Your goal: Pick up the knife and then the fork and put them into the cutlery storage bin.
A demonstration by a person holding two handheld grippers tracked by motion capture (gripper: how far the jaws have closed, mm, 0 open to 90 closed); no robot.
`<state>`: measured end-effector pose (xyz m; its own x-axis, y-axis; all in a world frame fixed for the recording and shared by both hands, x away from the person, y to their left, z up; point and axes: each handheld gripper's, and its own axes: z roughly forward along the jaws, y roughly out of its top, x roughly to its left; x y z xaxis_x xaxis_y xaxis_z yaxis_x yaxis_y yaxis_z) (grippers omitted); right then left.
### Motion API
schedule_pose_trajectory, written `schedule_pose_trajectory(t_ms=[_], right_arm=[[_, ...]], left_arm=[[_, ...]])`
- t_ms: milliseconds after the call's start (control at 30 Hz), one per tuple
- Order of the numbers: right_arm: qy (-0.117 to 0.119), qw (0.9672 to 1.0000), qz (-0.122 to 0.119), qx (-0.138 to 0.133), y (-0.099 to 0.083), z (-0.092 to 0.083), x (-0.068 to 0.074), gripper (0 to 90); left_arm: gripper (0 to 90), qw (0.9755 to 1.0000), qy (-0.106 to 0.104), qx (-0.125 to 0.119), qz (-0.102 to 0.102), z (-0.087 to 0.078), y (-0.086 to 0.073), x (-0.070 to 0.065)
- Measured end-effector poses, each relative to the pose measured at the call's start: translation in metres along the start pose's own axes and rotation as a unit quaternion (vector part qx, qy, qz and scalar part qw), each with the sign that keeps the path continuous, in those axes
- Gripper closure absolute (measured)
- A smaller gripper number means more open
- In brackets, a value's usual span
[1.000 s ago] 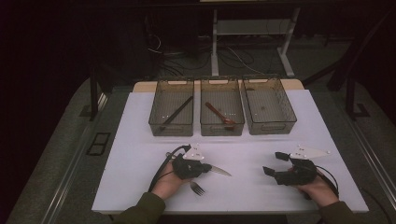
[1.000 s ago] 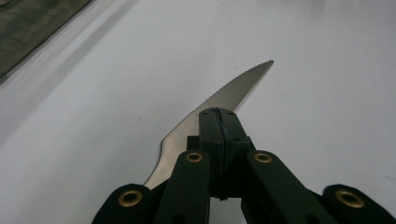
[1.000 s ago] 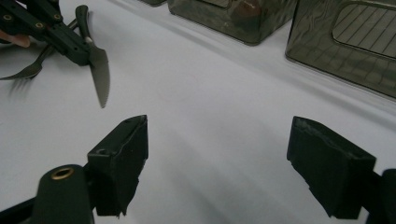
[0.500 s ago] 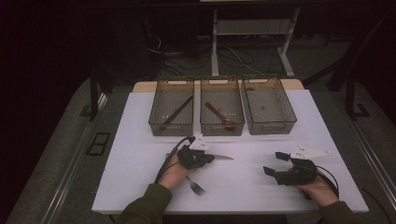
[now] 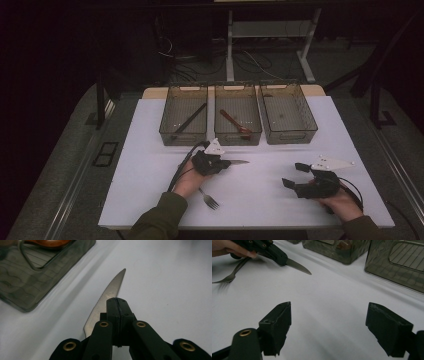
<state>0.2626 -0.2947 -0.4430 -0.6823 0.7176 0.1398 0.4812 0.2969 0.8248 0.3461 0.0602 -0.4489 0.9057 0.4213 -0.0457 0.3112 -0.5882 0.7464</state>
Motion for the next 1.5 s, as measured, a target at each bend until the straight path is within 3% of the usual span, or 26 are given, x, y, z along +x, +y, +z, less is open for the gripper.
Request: schedule_pose_trajectory(t_ms=[300,500,633,700,933,1300,1500], right_arm=[[0.002,1.0000,0.000,-0.002,0.000,-0.001,0.000,19.8],[0.003,1.0000,0.000,-0.002,0.000,0.000,0.000,19.8],[0.003,1.0000,-0.001,-0.001,0.000,0.000,0.000,19.8],[0.004,1.0000,-0.001,0.000,0.000,0.000,0.000,19.8],[0.004,1.0000,-0.003,0.000,0.000,0.000,0.000,19.8],[0.004,1.0000,-0.002,0.001,0.000,0.000,0.000,19.8],[0.004,1.0000,-0.002,0.002,0.000,0.001,0.000,19.9]], left_arm=[[67.2,0.9996,-0.014,-0.018,-0.016,-0.042,0.001,0.014],[62.7,0.9991,-0.033,-0.009,-0.024,-0.060,-0.015,0.033],[60.0,0.9994,-0.016,0.007,-0.028,-0.061,-0.023,0.040],[60.5,0.9991,-0.032,0.009,-0.027,-0.059,-0.026,0.042],[67.7,0.9987,-0.046,0.020,-0.005,-0.048,-0.027,0.041],[74.1,0.9980,-0.041,0.045,0.017,-0.042,-0.032,0.042],[75.2,0.9978,-0.041,0.043,0.031,-0.042,-0.032,0.041]])
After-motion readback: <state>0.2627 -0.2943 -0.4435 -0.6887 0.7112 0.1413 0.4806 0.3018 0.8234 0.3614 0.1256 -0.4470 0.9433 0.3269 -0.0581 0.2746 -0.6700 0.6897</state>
